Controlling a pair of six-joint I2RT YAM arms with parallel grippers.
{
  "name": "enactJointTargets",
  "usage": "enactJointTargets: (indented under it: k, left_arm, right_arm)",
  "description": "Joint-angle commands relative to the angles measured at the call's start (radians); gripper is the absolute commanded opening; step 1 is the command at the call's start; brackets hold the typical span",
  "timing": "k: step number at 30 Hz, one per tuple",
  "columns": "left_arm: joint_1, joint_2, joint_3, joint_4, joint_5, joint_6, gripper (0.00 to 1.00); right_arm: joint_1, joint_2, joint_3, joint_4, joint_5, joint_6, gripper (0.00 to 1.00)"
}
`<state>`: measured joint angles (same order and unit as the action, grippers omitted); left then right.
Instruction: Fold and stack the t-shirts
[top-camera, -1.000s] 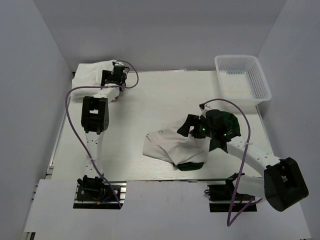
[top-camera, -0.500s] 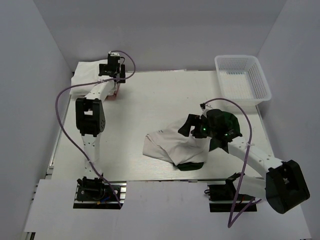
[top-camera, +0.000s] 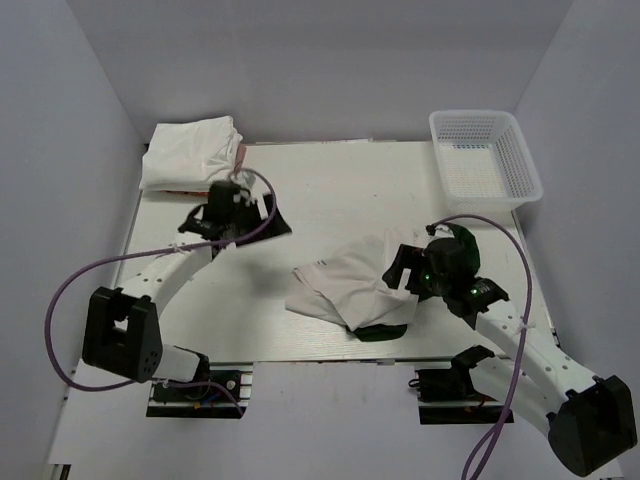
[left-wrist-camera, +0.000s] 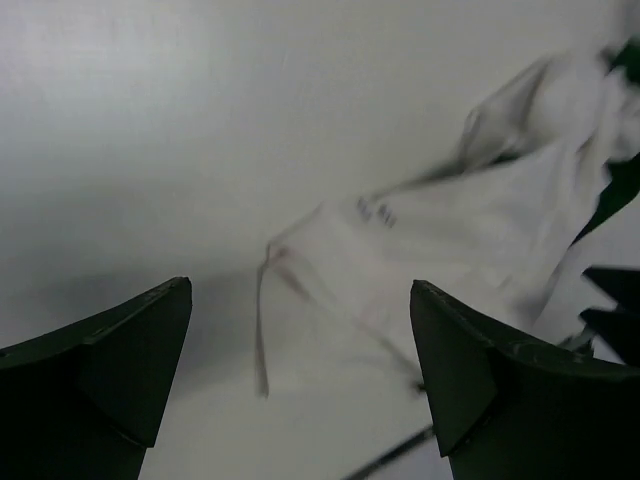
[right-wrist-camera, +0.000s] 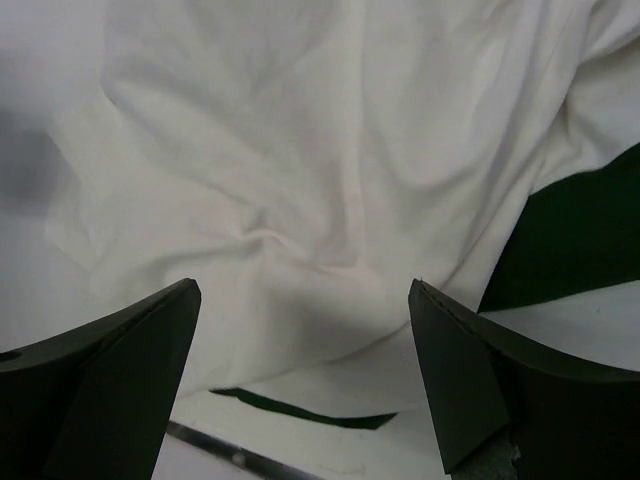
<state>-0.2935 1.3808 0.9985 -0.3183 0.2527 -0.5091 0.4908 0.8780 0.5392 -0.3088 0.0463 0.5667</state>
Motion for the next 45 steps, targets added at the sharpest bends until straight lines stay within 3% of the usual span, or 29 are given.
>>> enactJointTargets:
  k: [1, 6, 9, 16, 21, 23, 24, 25, 27, 28, 29, 34, 37, 41, 45]
  left_arm:
    - [-0.051, -0.050, -0.145, -0.125, 0.146, -0.062, 1.00]
    - [-0.104, -0.284, -0.414, -0.090, 0.135, -0.146, 1.00]
    - [-0.127, -0.293, -0.451, -0.033, 0.120, -0.158, 0.97]
    - [-0.177, -0.097, -0.440, 0.036, 0.120, -0.124, 0.78]
    - [-0.229, 0.001, -0.431, 0.093, 0.100, -0.134, 0.74]
    - [-0.245, 0.050, -0.407, 0.117, 0.100, -0.146, 0.59]
    - [-0.259, 0.050, -0.406, 0.127, 0.100, -0.146, 0.59]
    - [-0.259, 0.072, -0.394, 0.127, 0.100, -0.146, 0.46]
    - [-0.269, 0.090, -0.373, 0.111, 0.088, -0.155, 0.29]
    - [-0.280, 0.090, -0.373, 0.102, 0.068, -0.155, 0.10]
    - [-0.280, 0.090, -0.359, 0.091, 0.038, -0.155, 0.01]
    - [-0.280, 0.060, -0.325, 0.039, -0.082, -0.155, 0.00]
    - [-0.280, 0.008, -0.325, 0.039, -0.108, -0.164, 0.00]
    - [-0.280, -0.037, -0.325, 0.039, -0.133, -0.164, 0.00]
    - [-0.280, -0.058, -0.334, 0.027, -0.145, -0.164, 0.00]
  right_arm:
    - [-0.001, -0.034, -0.042, -0.052, -0.126, -0.050, 0.90]
    - [-0.001, -0.017, -0.048, -0.105, -0.169, -0.077, 0.90]
    - [0.000, -0.019, -0.059, -0.141, -0.177, -0.071, 0.90]
    - [0.000, 0.004, -0.116, -0.003, -0.347, -0.062, 0.90]
    - [0.000, 0.090, -0.120, 0.092, -0.393, -0.042, 0.90]
    - [-0.001, 0.120, -0.110, 0.140, -0.392, -0.028, 0.90]
    - [0.000, 0.128, -0.110, 0.145, -0.385, -0.019, 0.90]
    - [-0.001, 0.137, -0.102, 0.158, -0.376, -0.013, 0.90]
    - [0.000, 0.144, -0.090, 0.183, -0.356, 0.002, 0.90]
    - [0.003, 0.145, -0.079, 0.192, -0.353, 0.005, 0.89]
    - [-0.001, 0.145, -0.073, 0.185, -0.355, -0.002, 0.89]
    - [0.003, 0.131, -0.002, 0.067, -0.324, -0.051, 0.90]
    - [0.018, 0.099, 0.025, -0.027, -0.376, -0.184, 0.90]
    - [0.087, 0.073, 0.053, 0.007, -0.447, -0.153, 0.90]
    - [0.184, 0.101, 0.116, -0.055, -0.274, -0.203, 0.90]
